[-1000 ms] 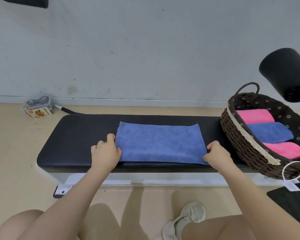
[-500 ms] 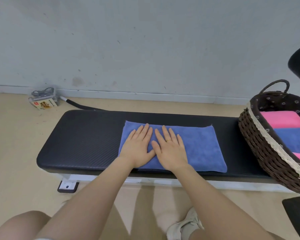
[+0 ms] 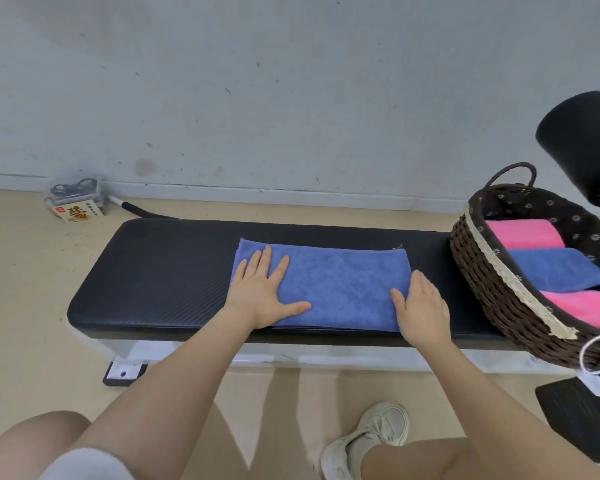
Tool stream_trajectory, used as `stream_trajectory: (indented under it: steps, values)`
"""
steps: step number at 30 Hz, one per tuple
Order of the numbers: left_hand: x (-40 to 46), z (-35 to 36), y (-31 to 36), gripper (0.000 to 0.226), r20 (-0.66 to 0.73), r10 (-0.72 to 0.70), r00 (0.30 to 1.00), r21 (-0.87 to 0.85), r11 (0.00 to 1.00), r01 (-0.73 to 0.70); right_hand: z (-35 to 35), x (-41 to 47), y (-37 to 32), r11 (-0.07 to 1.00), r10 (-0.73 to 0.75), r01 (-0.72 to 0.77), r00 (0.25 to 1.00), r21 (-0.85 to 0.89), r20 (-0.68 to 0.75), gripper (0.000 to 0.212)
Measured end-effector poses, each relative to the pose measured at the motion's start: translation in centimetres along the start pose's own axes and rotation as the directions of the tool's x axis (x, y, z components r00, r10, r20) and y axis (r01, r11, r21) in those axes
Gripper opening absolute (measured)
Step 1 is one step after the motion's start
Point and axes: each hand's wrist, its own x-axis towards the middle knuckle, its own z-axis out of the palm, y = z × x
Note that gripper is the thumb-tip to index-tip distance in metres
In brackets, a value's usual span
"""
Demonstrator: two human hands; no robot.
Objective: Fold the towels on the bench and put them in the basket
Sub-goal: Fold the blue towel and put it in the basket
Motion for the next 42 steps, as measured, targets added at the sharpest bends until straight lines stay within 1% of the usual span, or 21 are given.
stream_trajectory:
  steps: [2, 4, 6, 8, 10, 12, 14, 17, 20, 21, 23, 24, 26, 28, 29, 30, 34, 37, 39, 41, 42]
  values:
    - [0.4, -0.6, 1.6, 0.099, 0.015, -0.078, 0.997, -0.002, 0.997, 0.078, -0.8, 0.0, -0.6, 0.997, 0.057, -0.058, 0.998, 0.058, 0.012, 0.053]
    - [0.8, -1.0, 3.3, 0.092, -0.008, -0.057, 0.998, 0.007, 0.998, 0.057, -1.8, 0.6, -1.4, 0.936, 0.180, -0.201, 0.979, 0.291, 0.095, 0.045]
    - [1.1, -1.0, 4.9, 0.082, -0.019, 0.111, 0.994, 0.033, 0.993, -0.110, -2.7, 1.3, -1.6, 0.716, 0.302, -0.398, 0.917, 0.574, 0.259, 0.034]
    - [1.2, -0.6, 5.9, 0.075, 0.031, 0.258, 0.966, 0.047, 0.965, -0.259, -3.7, 1.6, -1.4, 0.488, 0.315, -0.549, 0.836, 0.678, 0.450, 0.031]
    - [1.1, 0.0, 6.6, 0.074, 0.075, 0.295, 0.952, 0.049, 0.953, -0.299, -4.4, 1.7, -0.9, 0.434, 0.229, -0.601, 0.794, 0.671, 0.563, 0.027]
    - [1.2, 0.5, 7.2, 0.073, 0.094, 0.272, 0.958, 0.033, 0.961, -0.276, -4.3, 2.0, -0.3, 0.449, 0.127, -0.555, 0.815, 0.700, 0.565, 0.015]
    - [1.6, 0.7, 8.2, 0.070, 0.087, 0.222, 0.971, -0.040, 0.975, -0.219, -4.3, 2.5, 0.2, 0.550, 0.082, -0.431, 0.880, 0.715, 0.467, 0.008]
    - [2.2, 1.1, 10.7, 0.069, 0.092, 0.207, 0.974, -0.070, 0.977, -0.201, -4.8, 3.6, 1.2, 0.666, 0.125, -0.322, 0.938, 0.673, 0.324, 0.010]
    - [2.8, 1.3, 12.2, 0.069, 0.067, 0.178, 0.982, -0.082, 0.982, -0.172, -5.7, 4.2, 1.7, 0.758, 0.154, -0.305, 0.943, 0.577, 0.296, 0.018]
    - [3.0, 1.1, 12.3, 0.070, 0.064, 0.173, 0.983, -0.134, 0.977, -0.163, -6.1, 4.2, 1.6, 0.752, 0.133, -0.296, 0.943, 0.590, 0.304, 0.021]
    - [3.0, 0.5, 11.7, 0.064, 0.077, 0.183, 0.980, -0.327, 0.933, -0.148, -7.1, 3.7, 0.3, 0.641, 0.052, -0.303, 0.934, 0.705, 0.354, 0.022]
    - [2.8, 0.1, 11.1, 0.056, 0.083, 0.192, 0.978, -0.497, 0.858, -0.126, -7.6, 3.4, -0.7, 0.570, 0.004, -0.311, 0.927, 0.761, 0.376, 0.022]
    - [2.0, -1.1, 9.2, 0.040, 0.082, 0.163, 0.983, -0.842, 0.539, -0.020, -8.1, 2.6, -3.1, 0.536, -0.079, -0.275, 0.925, 0.798, 0.372, 0.023]
    - [1.2, -2.3, 6.8, 0.036, 0.045, 0.055, 0.997, -0.967, 0.254, 0.029, -8.1, 1.7, -5.7, 0.587, -0.137, -0.194, 0.933, 0.786, 0.333, 0.027]
    - [0.7, -2.9, 5.5, 0.035, 0.033, -0.006, 0.999, -0.982, 0.187, 0.034, -7.8, 1.1, -7.1, 0.634, -0.161, -0.145, 0.936, 0.760, 0.313, 0.030]
    - [0.3, -3.3, 4.3, 0.034, 0.020, -0.056, 0.998, -0.985, 0.168, 0.029, -7.4, 0.5, -8.6, 0.680, -0.192, -0.096, 0.933, 0.727, 0.303, 0.032]
    - [-1.8, -3.5, 0.0, 0.034, 0.022, -0.160, 0.987, -0.965, 0.254, 0.062, -4.3, -1.5, -13.6, 0.799, -0.314, 0.064, 0.893, 0.598, 0.324, 0.021]
    - [-3.0, -2.6, -1.7, 0.033, 0.053, -0.142, 0.989, -0.971, 0.226, 0.084, -1.3, -2.9, -16.4, 0.846, -0.336, 0.110, 0.870, 0.522, 0.362, 0.005]
    - [-3.0, -2.4, -1.8, 0.031, 0.060, -0.152, 0.987, -0.971, 0.220, 0.092, 0.3, -3.3, -17.4, 0.843, -0.335, 0.085, 0.855, 0.531, 0.396, 0.007]
    - [-2.3, -2.3, -1.6, 0.029, 0.017, -0.198, 0.980, -0.931, 0.353, 0.087, 0.6, -3.6, -17.9, 0.840, -0.324, 0.049, 0.844, 0.540, 0.428, 0.005]
    - [-1.9, -2.2, -1.4, 0.028, -0.004, -0.215, 0.977, -0.896, 0.435, 0.092, 0.3, -3.6, -17.8, 0.845, -0.318, 0.048, 0.845, 0.532, 0.429, 0.012]
